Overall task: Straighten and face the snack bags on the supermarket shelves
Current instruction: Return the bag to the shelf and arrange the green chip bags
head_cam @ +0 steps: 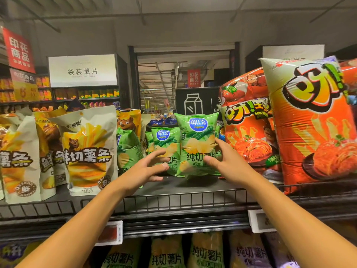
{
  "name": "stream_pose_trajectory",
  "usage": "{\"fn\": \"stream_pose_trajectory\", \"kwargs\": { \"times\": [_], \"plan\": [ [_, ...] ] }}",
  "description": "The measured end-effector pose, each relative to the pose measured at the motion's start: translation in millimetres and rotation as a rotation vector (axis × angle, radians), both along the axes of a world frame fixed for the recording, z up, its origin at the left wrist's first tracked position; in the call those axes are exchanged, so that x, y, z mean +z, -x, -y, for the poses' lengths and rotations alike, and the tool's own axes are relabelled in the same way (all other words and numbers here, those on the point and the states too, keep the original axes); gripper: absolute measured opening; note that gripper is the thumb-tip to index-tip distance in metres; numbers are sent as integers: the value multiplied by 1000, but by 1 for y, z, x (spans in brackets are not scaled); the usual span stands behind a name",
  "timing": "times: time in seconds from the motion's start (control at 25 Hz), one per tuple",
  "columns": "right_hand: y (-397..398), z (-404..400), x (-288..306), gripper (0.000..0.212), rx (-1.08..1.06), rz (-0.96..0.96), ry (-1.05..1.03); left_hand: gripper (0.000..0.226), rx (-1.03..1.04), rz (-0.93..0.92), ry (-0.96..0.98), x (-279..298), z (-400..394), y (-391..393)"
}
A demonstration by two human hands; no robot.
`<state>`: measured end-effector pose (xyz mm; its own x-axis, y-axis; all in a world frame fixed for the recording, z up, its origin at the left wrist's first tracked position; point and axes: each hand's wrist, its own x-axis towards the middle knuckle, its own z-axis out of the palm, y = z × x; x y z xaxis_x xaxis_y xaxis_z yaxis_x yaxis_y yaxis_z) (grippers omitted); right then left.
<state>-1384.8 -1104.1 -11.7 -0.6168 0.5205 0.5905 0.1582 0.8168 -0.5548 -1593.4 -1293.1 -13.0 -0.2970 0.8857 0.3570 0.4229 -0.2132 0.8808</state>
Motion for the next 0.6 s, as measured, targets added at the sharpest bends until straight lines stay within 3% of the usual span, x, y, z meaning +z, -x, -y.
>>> {"fn": "stream_pose_trajectory", "kwargs": {
  "times": [0.28, 0.6],
  "plan": [
    [-34, -16, -1, 61, -86, 153, -6, 26, 118, -83, -14, -4, -6, 8],
    [-29, -20, -3, 60, -131, 280, 46, 23, 200, -103, -16, -4, -6, 10]
  ]
}}
